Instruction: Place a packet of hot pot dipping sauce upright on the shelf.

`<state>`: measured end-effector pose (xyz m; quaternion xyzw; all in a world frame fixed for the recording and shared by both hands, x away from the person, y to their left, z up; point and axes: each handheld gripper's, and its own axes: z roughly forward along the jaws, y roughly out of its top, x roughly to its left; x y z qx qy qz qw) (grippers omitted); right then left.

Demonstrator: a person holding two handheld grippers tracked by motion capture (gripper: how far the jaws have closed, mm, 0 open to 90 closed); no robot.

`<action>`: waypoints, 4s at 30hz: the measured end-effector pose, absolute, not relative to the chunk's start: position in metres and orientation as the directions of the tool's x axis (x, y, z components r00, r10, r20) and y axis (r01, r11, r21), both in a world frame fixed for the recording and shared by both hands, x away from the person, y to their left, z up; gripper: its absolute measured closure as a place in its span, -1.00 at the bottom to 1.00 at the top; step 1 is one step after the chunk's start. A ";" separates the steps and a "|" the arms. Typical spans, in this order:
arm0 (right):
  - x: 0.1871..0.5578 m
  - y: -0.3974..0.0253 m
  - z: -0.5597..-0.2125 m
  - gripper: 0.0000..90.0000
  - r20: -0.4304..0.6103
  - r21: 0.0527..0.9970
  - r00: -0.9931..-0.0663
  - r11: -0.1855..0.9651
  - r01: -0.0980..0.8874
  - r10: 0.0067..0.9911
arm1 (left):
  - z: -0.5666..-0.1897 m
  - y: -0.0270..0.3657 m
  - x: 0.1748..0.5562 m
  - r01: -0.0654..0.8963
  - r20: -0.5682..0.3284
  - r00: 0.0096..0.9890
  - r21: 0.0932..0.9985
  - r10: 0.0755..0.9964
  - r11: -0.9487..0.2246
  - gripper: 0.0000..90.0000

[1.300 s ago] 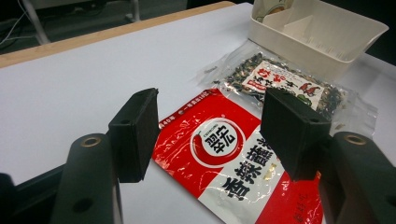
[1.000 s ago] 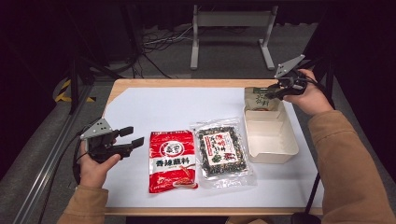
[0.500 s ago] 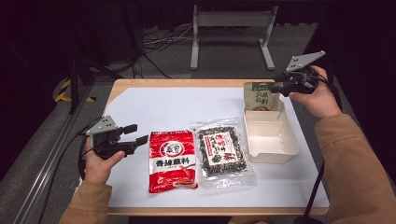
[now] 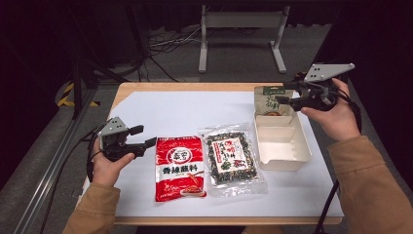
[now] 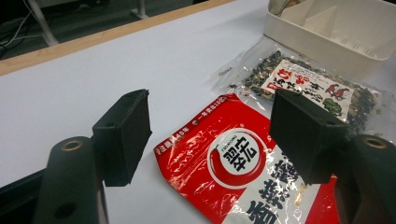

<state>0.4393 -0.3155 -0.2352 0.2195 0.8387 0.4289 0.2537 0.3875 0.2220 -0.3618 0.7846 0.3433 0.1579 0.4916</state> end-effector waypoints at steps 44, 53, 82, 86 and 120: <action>0.354 -0.278 -0.290 -0.06 -0.053 0.912 -0.799 0.355 0.205 0.598 | -0.385 0.227 0.406 0.509 -0.096 0.608 0.808 0.788 -0.295 -0.36; 0.347 -0.269 -0.295 -0.07 -0.053 0.908 -0.820 0.369 0.198 0.570 | -0.392 0.226 0.416 0.545 -0.129 0.607 0.786 0.784 -0.293 -0.36; 0.334 -0.276 -0.304 -0.07 -0.061 0.903 -0.812 0.379 0.204 0.581 | -0.438 0.214 0.458 0.665 -0.292 0.633 0.680 0.717 -0.309 -0.08; 0.335 -0.278 -0.306 -0.06 -0.063 0.900 -0.811 0.385 0.207 0.582 | -0.442 0.211 0.460 0.679 -0.315 0.633 0.665 0.707 -0.312 -0.05; 0.338 -0.279 -0.309 -0.07 -0.052 0.899 -0.810 0.380 0.217 0.585 | -0.436 0.197 0.450 0.576 -0.350 0.771 0.741 0.533 -0.346 0.34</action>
